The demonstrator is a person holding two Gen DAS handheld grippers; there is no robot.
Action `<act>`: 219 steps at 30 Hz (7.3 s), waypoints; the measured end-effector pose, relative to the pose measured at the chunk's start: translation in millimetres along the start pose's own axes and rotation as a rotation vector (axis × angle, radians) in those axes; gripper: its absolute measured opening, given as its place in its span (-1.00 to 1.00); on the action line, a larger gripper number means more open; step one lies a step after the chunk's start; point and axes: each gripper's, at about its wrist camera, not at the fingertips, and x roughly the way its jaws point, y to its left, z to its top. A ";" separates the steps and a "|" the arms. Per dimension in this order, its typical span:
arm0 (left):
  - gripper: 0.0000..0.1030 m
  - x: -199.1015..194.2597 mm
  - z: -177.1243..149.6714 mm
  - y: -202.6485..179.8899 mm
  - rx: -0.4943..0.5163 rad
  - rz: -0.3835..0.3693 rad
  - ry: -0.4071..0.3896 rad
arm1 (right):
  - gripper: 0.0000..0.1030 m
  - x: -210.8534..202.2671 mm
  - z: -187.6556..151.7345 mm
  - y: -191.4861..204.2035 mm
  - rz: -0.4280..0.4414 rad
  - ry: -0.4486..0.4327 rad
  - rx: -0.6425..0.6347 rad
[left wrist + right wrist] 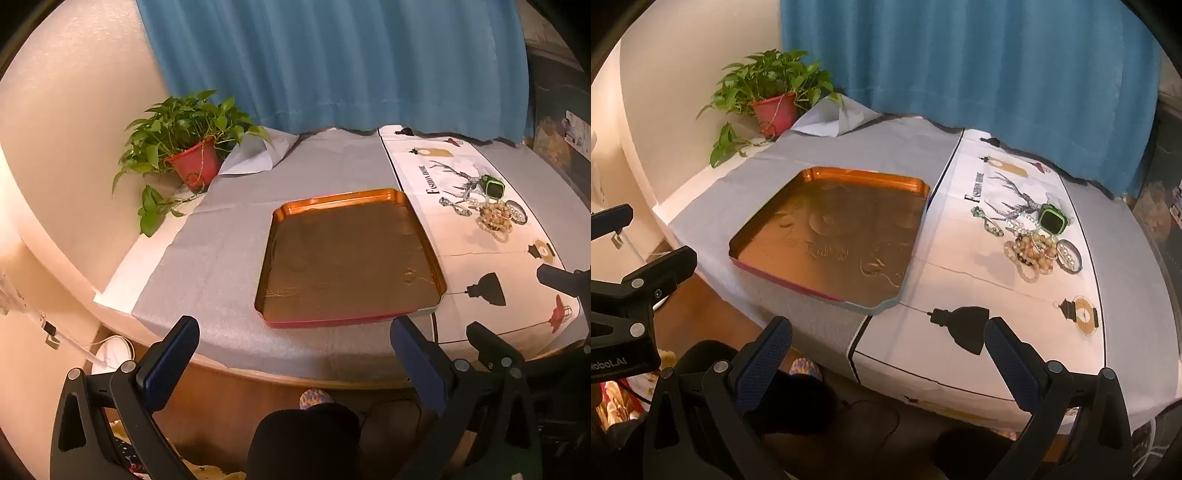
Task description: Organize jewelry
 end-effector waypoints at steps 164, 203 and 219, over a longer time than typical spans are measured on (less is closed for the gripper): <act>-0.18 264.0 182.1 -249.3 -0.007 -0.364 0.406 | 0.19 78.2 -45.1 -372.8 -0.307 -0.063 0.385; -0.83 -17.8 63.4 -72.4 -0.042 -0.521 0.030 | 0.19 -68.8 -51.8 -119.3 -0.062 -0.106 0.162; -0.83 -46.9 36.1 -25.7 -0.085 -0.497 -0.024 | 0.19 -83.6 -55.5 -70.3 -0.032 -0.096 0.079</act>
